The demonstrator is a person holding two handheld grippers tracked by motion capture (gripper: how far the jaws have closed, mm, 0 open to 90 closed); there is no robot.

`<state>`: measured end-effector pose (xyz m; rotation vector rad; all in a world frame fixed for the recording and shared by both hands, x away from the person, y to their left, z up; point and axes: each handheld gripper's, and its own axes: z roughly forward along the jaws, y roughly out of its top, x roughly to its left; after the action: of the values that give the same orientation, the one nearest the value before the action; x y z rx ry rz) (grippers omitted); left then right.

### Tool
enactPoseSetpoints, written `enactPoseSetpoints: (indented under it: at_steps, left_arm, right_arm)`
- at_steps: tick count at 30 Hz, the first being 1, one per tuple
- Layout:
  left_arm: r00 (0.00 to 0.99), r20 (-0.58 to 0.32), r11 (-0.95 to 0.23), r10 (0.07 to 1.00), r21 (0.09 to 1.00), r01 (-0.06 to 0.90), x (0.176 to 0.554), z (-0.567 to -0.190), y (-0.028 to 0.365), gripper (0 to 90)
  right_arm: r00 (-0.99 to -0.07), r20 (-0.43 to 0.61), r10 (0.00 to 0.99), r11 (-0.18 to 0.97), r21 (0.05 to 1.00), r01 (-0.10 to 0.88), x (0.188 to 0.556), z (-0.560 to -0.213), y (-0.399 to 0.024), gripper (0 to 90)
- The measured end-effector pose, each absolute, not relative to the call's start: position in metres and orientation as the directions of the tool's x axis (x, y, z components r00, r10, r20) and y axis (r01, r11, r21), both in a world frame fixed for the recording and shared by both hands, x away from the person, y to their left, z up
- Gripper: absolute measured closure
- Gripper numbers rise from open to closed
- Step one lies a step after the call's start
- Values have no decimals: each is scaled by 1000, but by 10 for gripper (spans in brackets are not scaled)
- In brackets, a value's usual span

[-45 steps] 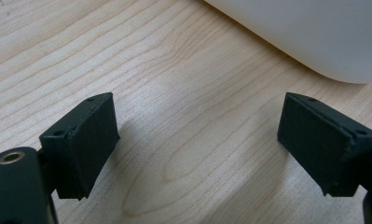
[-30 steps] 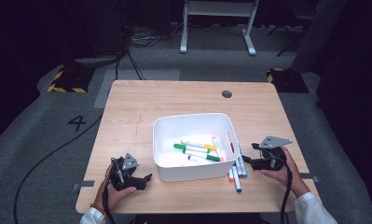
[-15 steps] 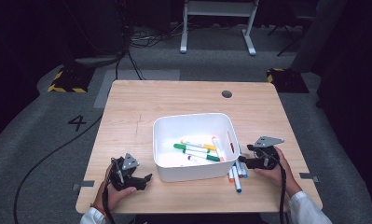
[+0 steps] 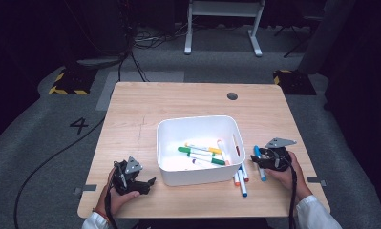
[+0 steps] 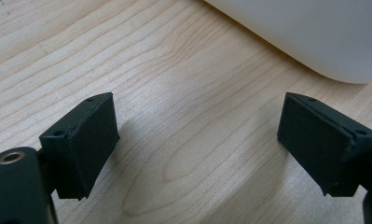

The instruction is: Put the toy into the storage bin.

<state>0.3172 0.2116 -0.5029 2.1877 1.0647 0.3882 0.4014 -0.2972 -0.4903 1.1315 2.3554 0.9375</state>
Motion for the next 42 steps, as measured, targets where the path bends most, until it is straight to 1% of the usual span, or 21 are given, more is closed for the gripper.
enactPoseSetpoints:
  at_steps: [3,6,9,10,18,22,23,25,33,41,42]
  left_arm:
    - [624,-22,-447,781,678,584,317,-503,212,124]
    - [623,-22,-446,782,678,584,317,-503,212,124]
    - [624,-22,-447,781,679,583,317,-503,212,124]
    - [624,-23,-446,781,679,583,317,-503,212,124]
    - [623,-22,-447,782,678,584,317,-503,212,124]
    - [623,-22,-446,782,678,584,317,-503,212,124]
    - [624,-22,-447,781,678,584,317,-503,212,124]
    - [624,-21,-447,781,678,583,317,-503,212,124]
    - [624,-22,-447,781,678,584,317,-503,212,124]
    - [624,-22,-447,781,678,584,317,-503,212,124]
    - [623,-22,-447,782,678,584,317,-503,212,124]
  right_arm:
    - [-587,-19,809,428,702,568,405,-492,-300,551]
    - [-569,-18,822,412,708,574,406,-493,-303,627]
    - [-548,-21,836,397,713,578,407,-493,-306,731]
    - [-543,-19,840,389,719,577,408,-493,-307,739]
    - [-560,9,829,371,740,561,406,-492,-316,744]
    - [-600,45,799,339,791,510,401,-476,-322,744]
    - [-606,39,794,342,796,499,400,-472,-323,744]
    - [-615,58,786,314,820,479,397,-462,-323,744]
    - [-677,39,735,271,899,345,383,-417,-319,744]
    - [-771,-33,636,317,922,222,376,-362,-290,744]
    - [-778,-29,628,317,922,222,376,-356,-285,744]
